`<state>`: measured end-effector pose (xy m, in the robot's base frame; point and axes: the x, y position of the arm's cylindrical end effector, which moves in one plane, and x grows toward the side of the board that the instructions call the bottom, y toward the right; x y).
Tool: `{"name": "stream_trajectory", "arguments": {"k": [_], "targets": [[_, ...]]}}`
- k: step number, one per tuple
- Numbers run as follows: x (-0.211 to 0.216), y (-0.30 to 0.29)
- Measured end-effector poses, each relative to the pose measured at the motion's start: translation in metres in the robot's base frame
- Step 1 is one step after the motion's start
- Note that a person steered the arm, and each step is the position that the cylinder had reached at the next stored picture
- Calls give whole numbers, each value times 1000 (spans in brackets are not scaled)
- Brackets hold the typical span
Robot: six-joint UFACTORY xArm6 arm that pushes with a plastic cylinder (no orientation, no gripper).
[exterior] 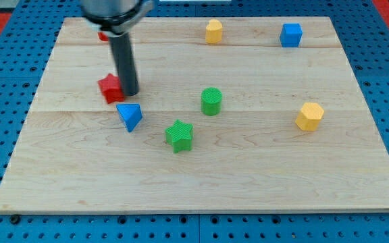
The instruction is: Push the green circle right above the green star
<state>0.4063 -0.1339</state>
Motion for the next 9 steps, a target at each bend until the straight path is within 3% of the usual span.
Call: {"name": "stream_trajectory", "arguments": {"k": [1, 4, 6, 7, 8, 9], "targets": [[4, -47], [-4, -43], [-4, 81], [20, 149], [34, 140], [90, 186]]}}
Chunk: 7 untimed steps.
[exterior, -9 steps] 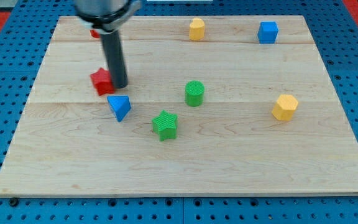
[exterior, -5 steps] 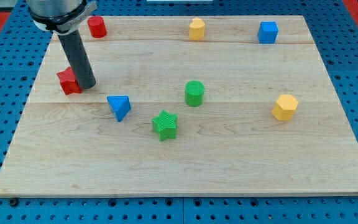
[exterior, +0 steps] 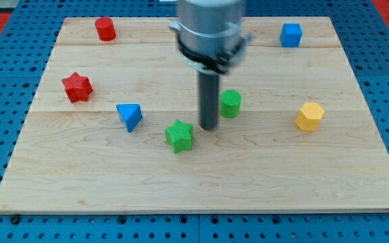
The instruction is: Push the green circle right above the green star
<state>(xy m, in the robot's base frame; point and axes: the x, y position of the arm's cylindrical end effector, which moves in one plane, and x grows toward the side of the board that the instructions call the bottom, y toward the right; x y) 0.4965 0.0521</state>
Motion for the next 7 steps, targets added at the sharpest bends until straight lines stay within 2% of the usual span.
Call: {"name": "stream_trajectory", "arguments": {"k": [1, 2, 3, 4, 5, 7], "targets": [[-3, 125], [-22, 132], [-30, 115], [-58, 81], [-57, 19], [-59, 8]]}}
